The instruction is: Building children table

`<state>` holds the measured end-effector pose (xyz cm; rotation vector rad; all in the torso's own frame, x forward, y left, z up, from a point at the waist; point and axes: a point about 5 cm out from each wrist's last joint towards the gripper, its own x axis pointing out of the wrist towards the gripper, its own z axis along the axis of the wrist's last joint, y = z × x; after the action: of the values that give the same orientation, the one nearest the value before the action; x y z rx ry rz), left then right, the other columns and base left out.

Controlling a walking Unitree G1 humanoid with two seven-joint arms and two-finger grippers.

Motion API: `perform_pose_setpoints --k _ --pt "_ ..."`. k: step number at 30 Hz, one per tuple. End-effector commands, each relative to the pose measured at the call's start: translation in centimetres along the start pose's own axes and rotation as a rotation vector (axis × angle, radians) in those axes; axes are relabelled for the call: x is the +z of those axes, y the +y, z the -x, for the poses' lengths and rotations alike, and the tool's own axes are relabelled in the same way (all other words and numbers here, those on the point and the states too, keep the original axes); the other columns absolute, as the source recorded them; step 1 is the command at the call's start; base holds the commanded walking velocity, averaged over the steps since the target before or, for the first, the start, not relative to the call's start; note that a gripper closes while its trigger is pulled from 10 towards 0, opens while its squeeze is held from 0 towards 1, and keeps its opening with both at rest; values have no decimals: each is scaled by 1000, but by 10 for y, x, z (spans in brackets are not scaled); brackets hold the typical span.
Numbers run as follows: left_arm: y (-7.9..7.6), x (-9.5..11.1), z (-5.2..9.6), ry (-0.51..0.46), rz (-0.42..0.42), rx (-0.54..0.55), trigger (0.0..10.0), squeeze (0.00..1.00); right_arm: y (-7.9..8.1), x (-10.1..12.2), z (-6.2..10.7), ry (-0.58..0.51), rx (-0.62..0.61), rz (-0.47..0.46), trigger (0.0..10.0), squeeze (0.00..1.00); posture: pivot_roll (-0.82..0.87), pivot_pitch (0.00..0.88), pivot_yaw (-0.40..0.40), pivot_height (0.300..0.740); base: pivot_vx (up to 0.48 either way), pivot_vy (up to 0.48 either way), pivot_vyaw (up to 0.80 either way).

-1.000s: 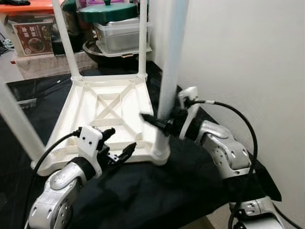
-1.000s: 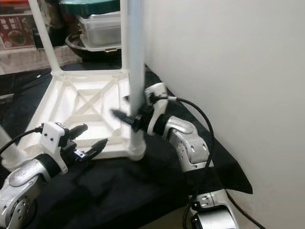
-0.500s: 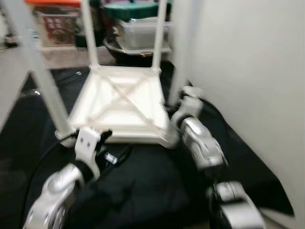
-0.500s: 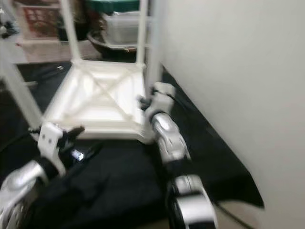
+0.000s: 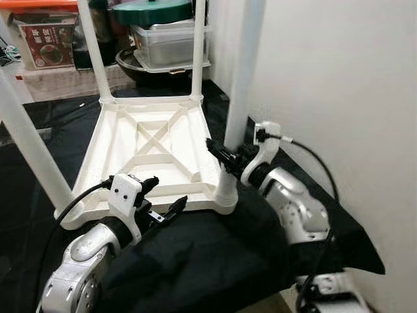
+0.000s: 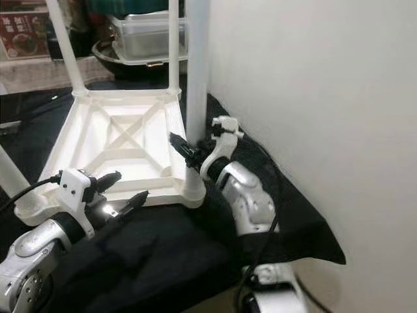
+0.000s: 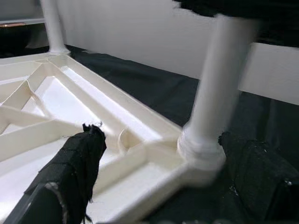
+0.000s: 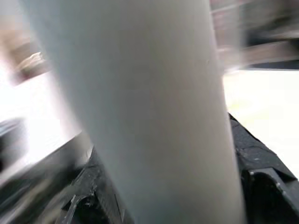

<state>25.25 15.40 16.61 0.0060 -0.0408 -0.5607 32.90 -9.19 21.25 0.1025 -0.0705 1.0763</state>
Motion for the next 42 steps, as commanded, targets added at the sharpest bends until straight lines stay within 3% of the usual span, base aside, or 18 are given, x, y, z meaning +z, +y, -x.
perform_pose_setpoints --k 1,2,3,9,13,14,19,20,22,23,25,26,30,35,36,37,38,42 --pt "2 -2 3 8 -3 4 10000 0 23 -17 -9 67 226 -1 10000 0 43 0 -64 740 0 0 0" --pt "2 -2 3 8 -3 4 10000 0 23 -17 -9 67 226 -1 10000 0 43 0 -64 740 0 0 0" --pt "0 -2 5 8 -1 8 10000 0 19 -30 -13 118 192 -1 157 0 52 0 -78 740 0 0 0" --pt "0 -3 13 16 1 36 10000 0 -20 -56 -20 233 -472 -8 0 0 66 0 -88 740 0 0 0" --pt "-1 -5 15 23 3 32 10000 0 -54 -58 47 141 -1313 -15 0 0 58 0 -74 740 0 0 0" --pt "-1 -5 15 23 3 32 10000 0 -54 -58 47 141 -1313 -15 0 0 58 0 -74 740 0 0 0" --pt "0 -4 10 21 9 14 10000 0 -26 -66 42 186 -1140 -56 0 0 32 0 -46 740 0 0 0" --pt "-1 -4 9 21 8 3 10000 0 -21 -50 33 66 -1034 -27 10000 0 29 0 -42 740 0 0 0" --pt "-2 -4 7 22 7 -5 10000 0 -17 -38 27 -21 -959 0 10000 0 26 0 -41 740 0 0 0" --pt "-2 -3 6 20 7 -9 10000 0 -15 -23 19 -122 -839 -21 10000 1000 25 0 -37 740 0 0 0" --pt "-1 -3 6 20 4 -7 10000 0 -13 -1 1 -233 -576 -40 10000 1000 28 0 -42 740 0 0 0" --pt "0 -3 6 19 3 -7 10000 0 -6 7 -9 -234 -366 -54 10000 0 29 0 -41 740 0 0 0" --pt "0 -1 6 14 4 -7 10000 0 6 16 -18 -208 -119 -30 10000 0 29 0 -41 740 0 0 0" --pt "-1 -1 8 15 3 -6 10000 0 39 -27 2 133 389 62 10000 0 52 0 -61 740 0 0 0" --pt "-1 -1 9 16 3 -2 10000 0 41 -38 -1 174 371 37 5961 0 54 0 -65 740 0 0 0" --pt "-1 -1 9 16 3 -2 10000 0 41 -38 -1 174 371 37 5961 0 54 0 -65 740 0 0 0" --pt "-2 -1 9 16 3 -2 10000 0 41 -41 -2 184 363 33 0 0 56 0 -67 740 0 0 0" --pt "-1 -1 12 16 7 5 10000 0 36 -55 -6 226 266 61 0 0 64 0 -72 740 0 0 0"
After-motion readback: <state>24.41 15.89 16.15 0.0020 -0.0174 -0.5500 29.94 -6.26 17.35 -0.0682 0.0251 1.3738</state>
